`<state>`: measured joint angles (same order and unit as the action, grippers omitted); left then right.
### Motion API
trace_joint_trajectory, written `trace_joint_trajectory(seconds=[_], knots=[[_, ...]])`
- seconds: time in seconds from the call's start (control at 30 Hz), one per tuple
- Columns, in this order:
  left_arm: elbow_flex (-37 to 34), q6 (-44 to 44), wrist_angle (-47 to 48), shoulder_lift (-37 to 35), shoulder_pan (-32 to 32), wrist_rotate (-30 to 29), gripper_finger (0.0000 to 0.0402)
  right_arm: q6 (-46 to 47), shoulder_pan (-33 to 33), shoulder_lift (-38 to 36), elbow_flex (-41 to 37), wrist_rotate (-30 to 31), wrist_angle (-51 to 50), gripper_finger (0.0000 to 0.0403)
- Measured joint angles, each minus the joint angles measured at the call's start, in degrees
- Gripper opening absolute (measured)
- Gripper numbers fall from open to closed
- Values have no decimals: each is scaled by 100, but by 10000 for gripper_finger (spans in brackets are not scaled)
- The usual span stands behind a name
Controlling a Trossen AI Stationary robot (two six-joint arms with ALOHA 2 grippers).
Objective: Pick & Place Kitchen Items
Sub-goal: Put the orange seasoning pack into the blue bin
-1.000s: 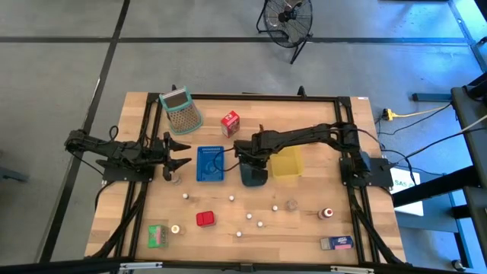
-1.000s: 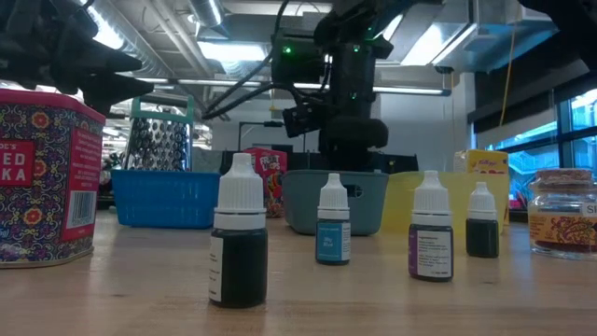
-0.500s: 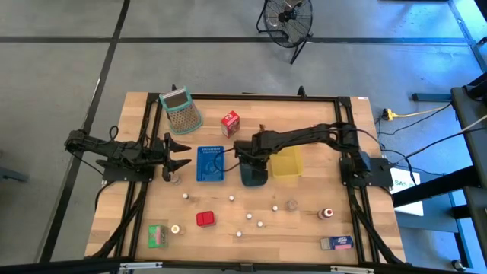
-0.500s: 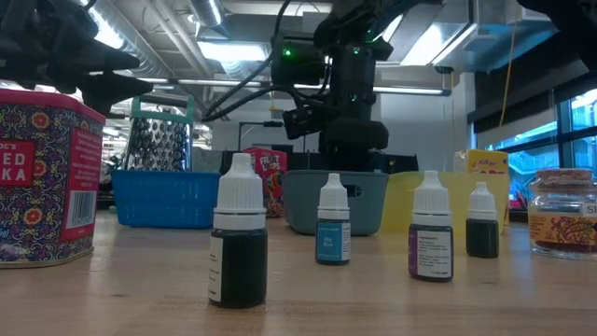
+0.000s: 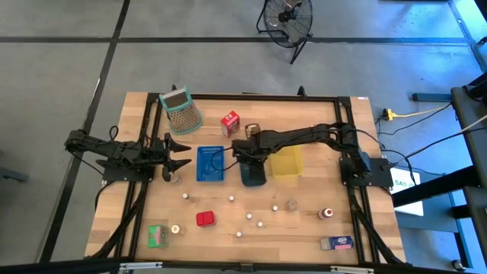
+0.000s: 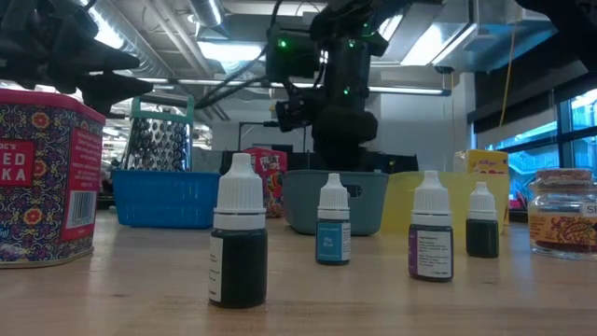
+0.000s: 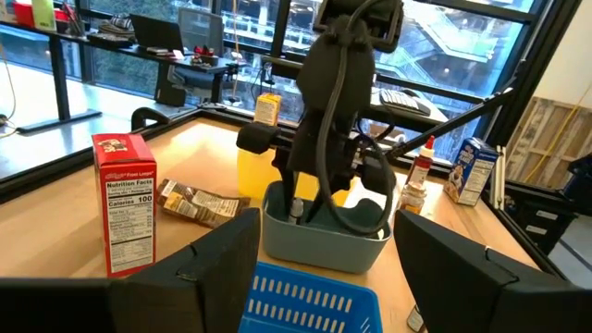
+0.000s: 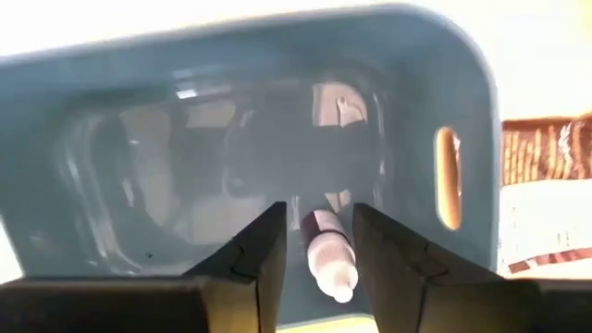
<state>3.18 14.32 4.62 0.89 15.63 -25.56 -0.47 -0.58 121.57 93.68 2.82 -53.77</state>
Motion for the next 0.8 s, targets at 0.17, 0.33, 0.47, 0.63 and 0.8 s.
trace_joint_trajectory(seconds=[0.17, 0.33, 0.47, 0.63, 0.8], knots=[[0, 0, 2, 0, 0, 0, 244, 0, 4, -1, 244, -1, -180, 131], [0, -3, 7, 0, -1, 0, 246, 0, 81, -3, 611, 1, -499, 131], [0, -3, 7, 0, -1, -2, 244, 0, 175, -7, 947, -1, -871, 131], [0, 1, 9, 0, -1, 4, 246, 1, 248, -12, 1409, 10, -1307, 131], [-2, 3, 4, 0, 1, 218, 245, 0, 336, -14, 1945, 17, -2001, 131]])
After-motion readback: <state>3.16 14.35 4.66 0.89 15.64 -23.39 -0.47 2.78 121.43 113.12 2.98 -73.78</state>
